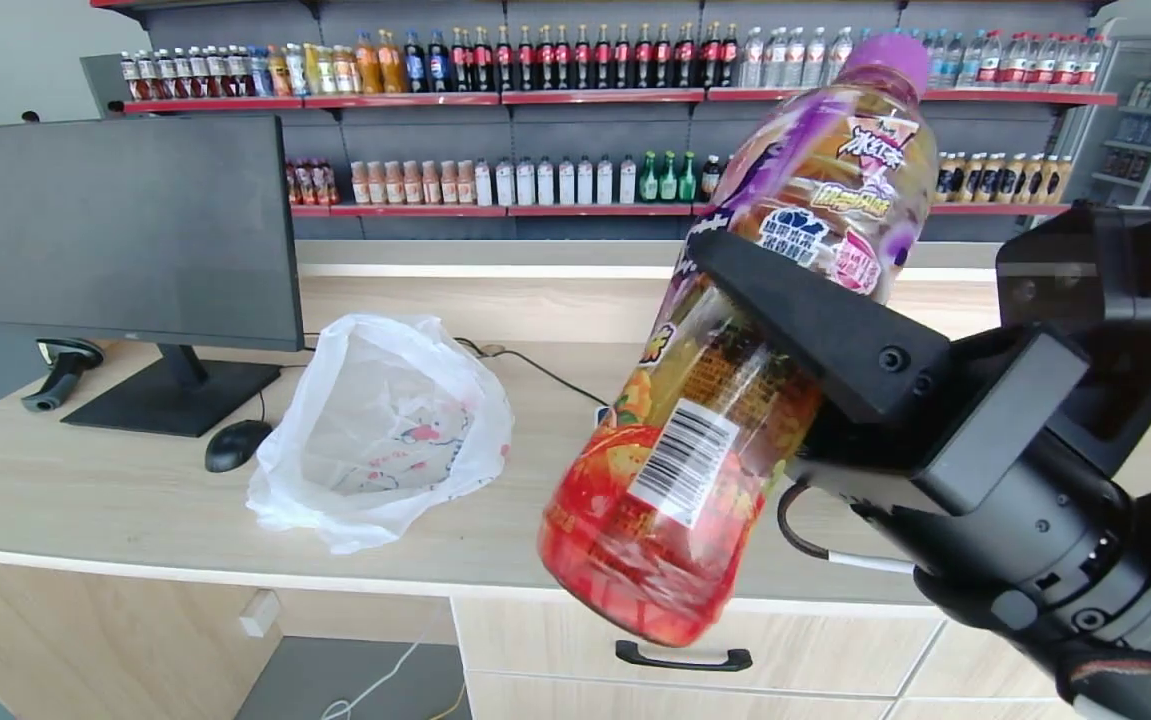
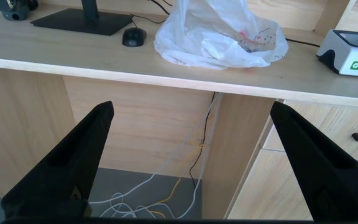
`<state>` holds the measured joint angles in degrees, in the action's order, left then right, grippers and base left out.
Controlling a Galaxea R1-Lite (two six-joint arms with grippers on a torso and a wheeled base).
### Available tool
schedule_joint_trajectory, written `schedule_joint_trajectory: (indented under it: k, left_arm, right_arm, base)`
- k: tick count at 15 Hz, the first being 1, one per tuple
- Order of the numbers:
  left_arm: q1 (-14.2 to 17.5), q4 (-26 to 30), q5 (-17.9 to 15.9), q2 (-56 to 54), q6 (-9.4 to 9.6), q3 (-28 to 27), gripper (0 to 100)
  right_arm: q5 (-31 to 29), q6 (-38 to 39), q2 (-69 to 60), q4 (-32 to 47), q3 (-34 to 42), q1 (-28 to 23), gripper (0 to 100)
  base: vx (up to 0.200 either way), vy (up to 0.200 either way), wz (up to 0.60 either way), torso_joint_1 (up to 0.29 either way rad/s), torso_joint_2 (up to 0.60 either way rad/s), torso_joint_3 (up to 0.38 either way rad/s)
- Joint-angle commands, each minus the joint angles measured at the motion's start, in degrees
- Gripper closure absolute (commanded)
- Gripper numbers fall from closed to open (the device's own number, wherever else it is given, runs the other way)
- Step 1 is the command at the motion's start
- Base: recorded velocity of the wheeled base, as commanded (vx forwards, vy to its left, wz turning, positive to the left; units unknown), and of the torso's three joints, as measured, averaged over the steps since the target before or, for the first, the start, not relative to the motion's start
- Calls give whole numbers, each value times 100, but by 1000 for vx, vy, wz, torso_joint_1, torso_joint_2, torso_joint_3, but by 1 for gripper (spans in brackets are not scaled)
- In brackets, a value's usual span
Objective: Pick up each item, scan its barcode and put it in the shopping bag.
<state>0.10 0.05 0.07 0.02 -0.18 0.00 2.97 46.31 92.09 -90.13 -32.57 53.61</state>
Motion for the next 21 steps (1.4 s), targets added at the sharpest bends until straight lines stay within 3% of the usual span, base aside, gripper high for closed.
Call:
schedule_joint_trajectory:
  k: [1, 21]
  left_arm:
    - [-1, 4, 1, -2, 1, 0, 0]
    - [-1, 4, 1, -2, -8, 0, 0]
  right_arm:
    - [1, 45, -138, 12, -56, 26, 100]
    - [1, 176, -701, 12, 225, 237, 100]
  base:
    - [0, 0, 0, 0, 0, 0]
    - [0, 0, 0, 0, 0, 0]
